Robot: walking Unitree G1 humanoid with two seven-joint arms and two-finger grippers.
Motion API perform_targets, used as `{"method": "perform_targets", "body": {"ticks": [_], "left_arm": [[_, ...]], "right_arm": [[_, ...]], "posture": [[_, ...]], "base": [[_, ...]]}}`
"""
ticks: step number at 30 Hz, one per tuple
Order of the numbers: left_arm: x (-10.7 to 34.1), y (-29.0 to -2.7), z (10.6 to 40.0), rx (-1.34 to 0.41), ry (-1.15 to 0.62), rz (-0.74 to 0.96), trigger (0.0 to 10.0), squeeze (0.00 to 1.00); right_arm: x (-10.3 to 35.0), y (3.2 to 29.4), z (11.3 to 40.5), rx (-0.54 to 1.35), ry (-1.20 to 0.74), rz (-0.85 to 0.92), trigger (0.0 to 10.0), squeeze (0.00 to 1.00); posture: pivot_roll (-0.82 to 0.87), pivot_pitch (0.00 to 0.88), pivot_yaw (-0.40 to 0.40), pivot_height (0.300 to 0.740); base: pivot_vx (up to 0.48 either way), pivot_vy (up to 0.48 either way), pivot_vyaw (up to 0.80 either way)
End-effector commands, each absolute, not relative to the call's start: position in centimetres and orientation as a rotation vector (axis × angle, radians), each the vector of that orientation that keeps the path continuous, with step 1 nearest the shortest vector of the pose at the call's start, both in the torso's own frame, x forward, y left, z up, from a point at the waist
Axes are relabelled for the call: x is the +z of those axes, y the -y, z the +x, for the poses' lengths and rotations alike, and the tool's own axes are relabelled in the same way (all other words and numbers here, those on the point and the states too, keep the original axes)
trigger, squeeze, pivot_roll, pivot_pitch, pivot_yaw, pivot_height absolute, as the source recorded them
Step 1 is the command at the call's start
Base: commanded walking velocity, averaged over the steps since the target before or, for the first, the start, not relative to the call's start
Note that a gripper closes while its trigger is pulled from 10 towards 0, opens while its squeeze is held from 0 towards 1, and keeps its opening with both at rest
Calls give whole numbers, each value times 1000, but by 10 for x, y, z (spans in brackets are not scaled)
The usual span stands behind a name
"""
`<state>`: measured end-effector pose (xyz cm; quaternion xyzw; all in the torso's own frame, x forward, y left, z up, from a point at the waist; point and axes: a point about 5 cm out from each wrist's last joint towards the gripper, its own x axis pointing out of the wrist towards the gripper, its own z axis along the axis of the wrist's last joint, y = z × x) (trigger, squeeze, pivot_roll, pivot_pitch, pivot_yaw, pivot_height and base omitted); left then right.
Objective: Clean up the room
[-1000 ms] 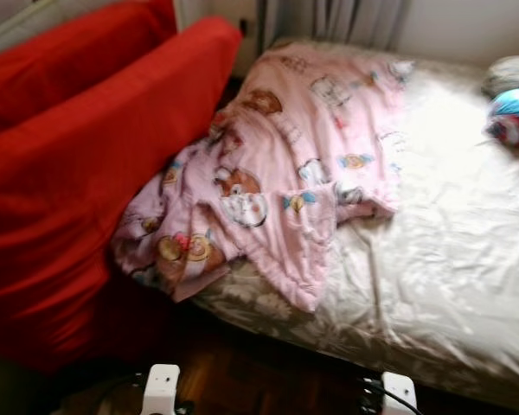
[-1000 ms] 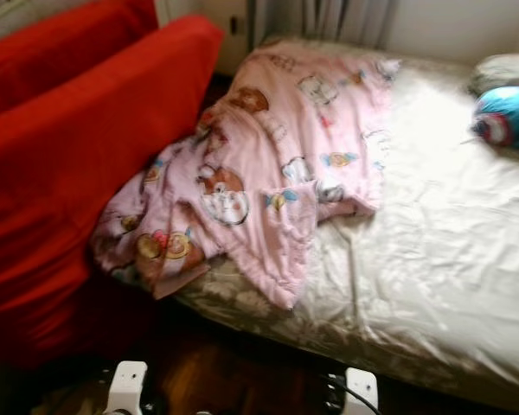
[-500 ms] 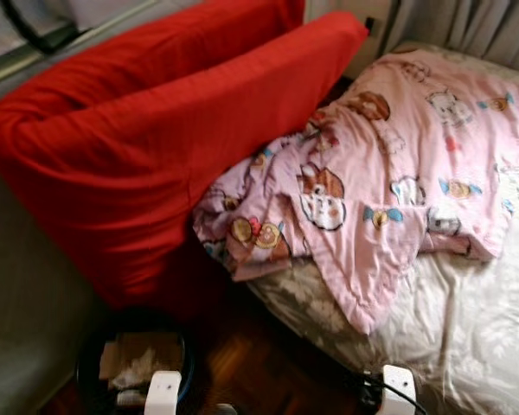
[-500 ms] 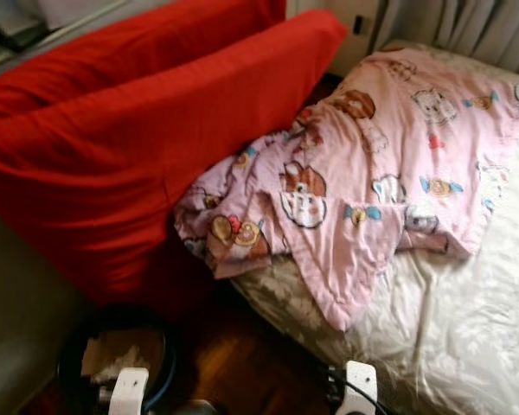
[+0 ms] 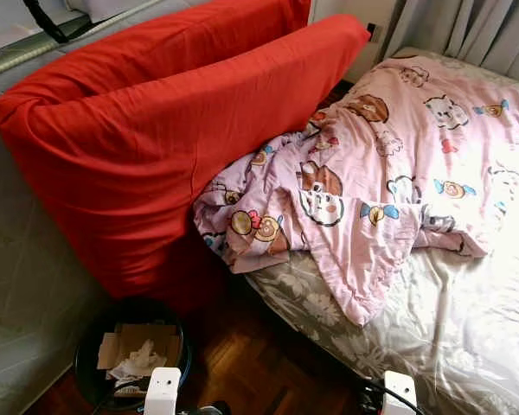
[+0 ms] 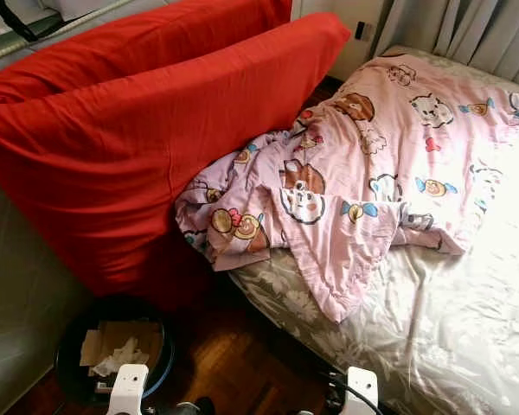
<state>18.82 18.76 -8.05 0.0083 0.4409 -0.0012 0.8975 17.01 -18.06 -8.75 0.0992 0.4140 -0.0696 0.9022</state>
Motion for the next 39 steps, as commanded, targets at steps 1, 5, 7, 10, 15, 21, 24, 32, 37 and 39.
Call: {"method": "perform_targets", "body": {"ticks": [1,5,7,10,15,21,24,32,37,39], "left_arm": [[-86,-188,177,3,-952,9,10000,0],[-86,-188,177,6,-954,6,10000,0],[-86,-188,177,4,-955,7,10000,0],[-86,-188,177,0,-953,7,10000,0],[-86,-188,177,-2,-953,4,10000,0],[-86,-188,177,-4,-954,4,10000,0],[-86,-189,177,-4,-955,5,10000,0],[-86,-189,178,-4,-949,10,10000,0],[-84,-189,179,3,-921,-1,10000,0],[-83,-189,180,15,-895,-16,10000,0]], "right_arm": [[-90,181,165,-158,-867,216,10000,0],[-89,181,165,-148,-868,207,10000,0],[-90,181,165,-145,-869,205,10000,0],[-90,181,165,-145,-870,206,10000,0],[-90,180,165,-131,-874,194,10000,0],[-90,180,164,-146,-875,209,10000,0],[-90,180,164,-144,-876,202,10000,0],[-91,181,163,-156,-876,208,10000,0],[-90,182,164,-173,-867,211,10000,0],[-87,185,168,-190,-844,219,10000,0]], "posture": [[85,192,-30,740],[84,193,-30,740],[85,193,-30,740],[85,192,-30,740],[85,190,-30,740],[86,189,-29,740],[86,189,-28,740],[86,189,-27,740],[88,186,-26,740],[89,186,-27,740]], "base": [[0,0,0],[0,0,0],[0,0,0],[169,0,0],[271,0,0],[281,0,606],[280,0,0],[244,0,0],[0,0,0],[0,0,0]]}}
